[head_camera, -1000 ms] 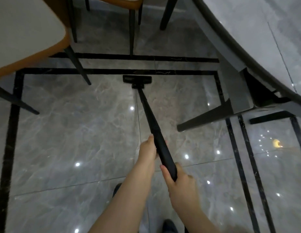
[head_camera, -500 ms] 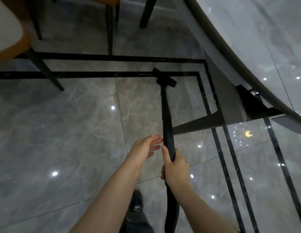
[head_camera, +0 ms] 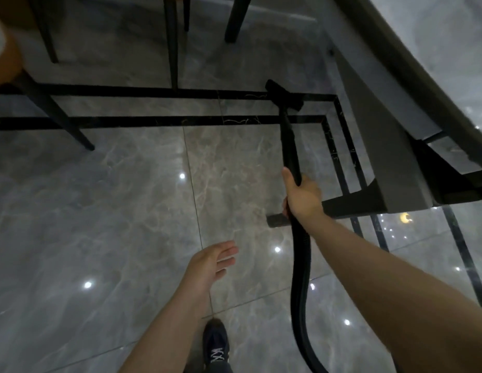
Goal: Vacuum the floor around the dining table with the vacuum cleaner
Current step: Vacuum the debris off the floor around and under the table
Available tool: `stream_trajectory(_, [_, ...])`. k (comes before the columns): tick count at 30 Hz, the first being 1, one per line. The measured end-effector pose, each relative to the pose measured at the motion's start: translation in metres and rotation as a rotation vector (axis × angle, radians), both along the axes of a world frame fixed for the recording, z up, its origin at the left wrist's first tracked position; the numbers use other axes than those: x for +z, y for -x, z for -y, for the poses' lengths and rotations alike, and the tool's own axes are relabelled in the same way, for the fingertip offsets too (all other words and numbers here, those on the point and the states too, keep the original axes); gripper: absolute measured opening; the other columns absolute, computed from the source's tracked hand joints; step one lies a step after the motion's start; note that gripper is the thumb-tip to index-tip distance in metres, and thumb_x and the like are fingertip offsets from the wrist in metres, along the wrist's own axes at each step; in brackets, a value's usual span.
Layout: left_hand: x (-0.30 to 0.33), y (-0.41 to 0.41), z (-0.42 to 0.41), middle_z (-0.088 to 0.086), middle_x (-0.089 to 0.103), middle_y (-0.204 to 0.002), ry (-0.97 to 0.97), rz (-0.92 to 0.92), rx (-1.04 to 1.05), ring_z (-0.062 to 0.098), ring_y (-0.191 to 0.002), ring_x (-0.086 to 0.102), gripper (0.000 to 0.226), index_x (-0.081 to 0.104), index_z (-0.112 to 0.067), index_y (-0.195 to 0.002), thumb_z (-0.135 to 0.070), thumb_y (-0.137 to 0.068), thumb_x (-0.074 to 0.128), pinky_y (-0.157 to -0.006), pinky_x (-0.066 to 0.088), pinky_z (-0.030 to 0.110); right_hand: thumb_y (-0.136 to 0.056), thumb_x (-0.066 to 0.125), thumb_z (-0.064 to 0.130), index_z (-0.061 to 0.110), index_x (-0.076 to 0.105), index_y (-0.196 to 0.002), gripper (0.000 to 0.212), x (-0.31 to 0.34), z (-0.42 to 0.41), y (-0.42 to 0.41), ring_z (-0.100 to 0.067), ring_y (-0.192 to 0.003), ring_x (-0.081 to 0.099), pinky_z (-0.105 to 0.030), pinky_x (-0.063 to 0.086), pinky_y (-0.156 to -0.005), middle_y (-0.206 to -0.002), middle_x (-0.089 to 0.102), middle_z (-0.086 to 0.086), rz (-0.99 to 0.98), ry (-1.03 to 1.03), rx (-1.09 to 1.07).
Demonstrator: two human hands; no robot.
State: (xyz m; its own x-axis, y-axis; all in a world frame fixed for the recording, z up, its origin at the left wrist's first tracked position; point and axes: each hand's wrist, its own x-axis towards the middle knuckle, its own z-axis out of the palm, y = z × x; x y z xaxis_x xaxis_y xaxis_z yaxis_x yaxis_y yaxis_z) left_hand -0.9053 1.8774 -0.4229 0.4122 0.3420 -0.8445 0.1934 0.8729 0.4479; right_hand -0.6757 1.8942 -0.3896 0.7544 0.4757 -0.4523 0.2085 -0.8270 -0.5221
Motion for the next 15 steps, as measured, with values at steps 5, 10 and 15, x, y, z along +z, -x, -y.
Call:
stream_trajectory(5, [-0.011,-0.028,-0.011,0.003,0.068,-0.123,-0.008,0.035,0.031,0.018,-0.113,0.062,0.035,0.064,-0.014,-0.124,-0.021,-0.106,0.035,-0.109,0.042,0.037,-0.098,0.052,0.056,0.021,0.060,-0.094,0.037,0.001,0.061,0.077,-0.014,-0.045,0.063,-0.023,0.049,-0.042,-0.062,0.066,-0.011,-0.105,-0.073,0.011])
stream_trajectory(10, [0.002,-0.083,-0.036,-0.010,0.067,-0.126,-0.080,0.251,-0.001,0.008,-0.120,0.058,0.040,0.062,-0.023,-0.130,-0.038,-0.105,0.035,-0.109,0.039,0.030,-0.097,0.054,0.057,0.015,0.063,-0.096,0.043,-0.014,0.039,0.050,-0.018,-0.048,0.064,-0.026,0.051,-0.045,-0.064,0.066,-0.010,-0.106,-0.128,-0.050])
stream_trajectory(15, [0.008,-0.140,-0.077,0.000,0.045,-0.151,-0.069,0.410,-0.012,0.017,-0.140,0.040,0.057,0.042,-0.016,-0.149,-0.050,-0.104,0.028,-0.117,0.026,0.032,-0.098,0.051,0.059,0.012,0.063,-0.100,0.048,-0.026,-0.009,-0.007,-0.021,-0.046,0.061,-0.030,0.053,-0.043,-0.064,0.064,-0.014,-0.103,-0.147,-0.093])
